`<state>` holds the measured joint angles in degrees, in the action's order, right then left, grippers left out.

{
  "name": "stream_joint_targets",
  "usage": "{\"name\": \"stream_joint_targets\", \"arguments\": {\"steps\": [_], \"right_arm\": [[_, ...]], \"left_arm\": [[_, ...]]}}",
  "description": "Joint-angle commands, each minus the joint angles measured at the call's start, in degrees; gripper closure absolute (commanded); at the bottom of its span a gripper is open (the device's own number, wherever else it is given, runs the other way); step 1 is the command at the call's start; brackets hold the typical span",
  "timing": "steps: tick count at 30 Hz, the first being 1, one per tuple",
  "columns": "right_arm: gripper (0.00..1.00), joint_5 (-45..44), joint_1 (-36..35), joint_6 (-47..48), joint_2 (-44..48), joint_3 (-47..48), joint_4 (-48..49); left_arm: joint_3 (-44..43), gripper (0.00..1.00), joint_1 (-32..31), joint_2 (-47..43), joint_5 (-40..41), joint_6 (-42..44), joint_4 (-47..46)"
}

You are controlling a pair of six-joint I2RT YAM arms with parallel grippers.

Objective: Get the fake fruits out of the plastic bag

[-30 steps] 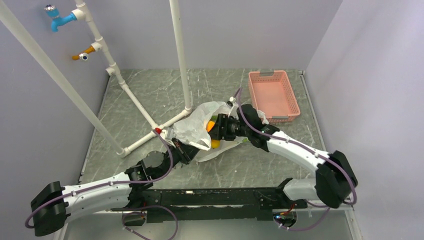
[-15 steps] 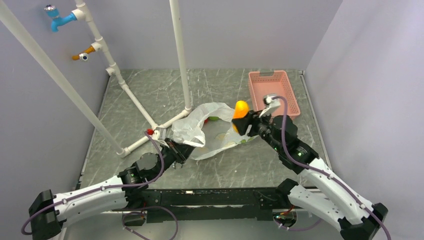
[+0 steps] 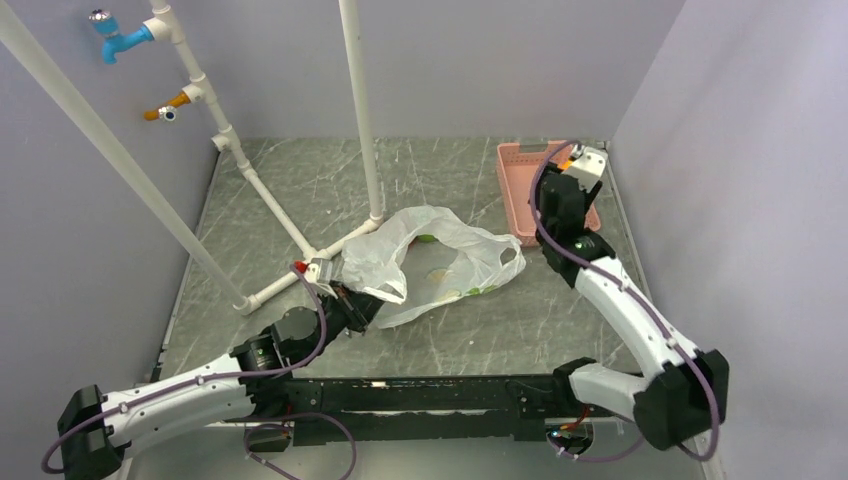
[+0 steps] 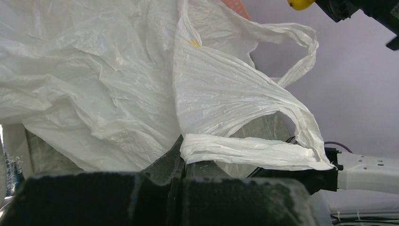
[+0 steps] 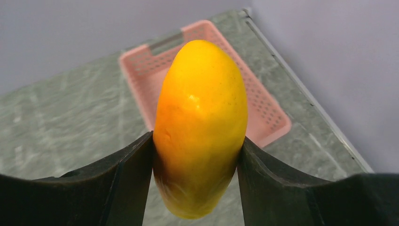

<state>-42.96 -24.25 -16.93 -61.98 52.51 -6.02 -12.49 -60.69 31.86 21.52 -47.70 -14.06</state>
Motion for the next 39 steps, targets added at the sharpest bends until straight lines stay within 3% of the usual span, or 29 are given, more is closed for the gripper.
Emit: {"name": "stream_joint_targets", "arguments": {"steps": [1,7,14,19,26,32,35,39], "right_arm": [[1.00,10.5,12.2,-1.4,-7.2,4.1,4.7],[1.00,28.4,22.6,-0.4,-26.8,14.8,1.3],[1.00,44.6,24.0,7.9,-48.0,33.4,-11.6],[1.00,49.3,24.0,10.3,-55.6,40.8,-15.9],[0.96,54.0,24.0,11.9,-60.5,43.6,-17.0],[0.77,56.2,24.0,12.9,-63.6,45.2,-15.6],[0.57,55.5,24.0,13.5,-64.7,46.7,-17.1],[0.39,54.1,24.0,13.1,-63.0,45.9,-17.2]], "left_arm": [[-2.8,1.00,-0.2,-2.7,2.5,-0.4,5.3],[-3.6,1.00,-0.2,-5.1,3.6,-1.2,9.3],[-4.1,1.00,-0.3,-4.4,3.5,-2.5,10.2],[-6.0,1.00,-0.2,-2.4,3.1,-2.4,10.7],[-7.3,1.00,-0.2,-0.4,2.8,-2.5,11.0],[-7.8,1.00,-0.2,0.2,2.8,-3.1,11.8],[-8.4,1.00,-0.2,0.8,2.7,-2.9,12.3],[-8.2,1.00,-0.2,1.8,2.3,-2.9,10.7]]}}
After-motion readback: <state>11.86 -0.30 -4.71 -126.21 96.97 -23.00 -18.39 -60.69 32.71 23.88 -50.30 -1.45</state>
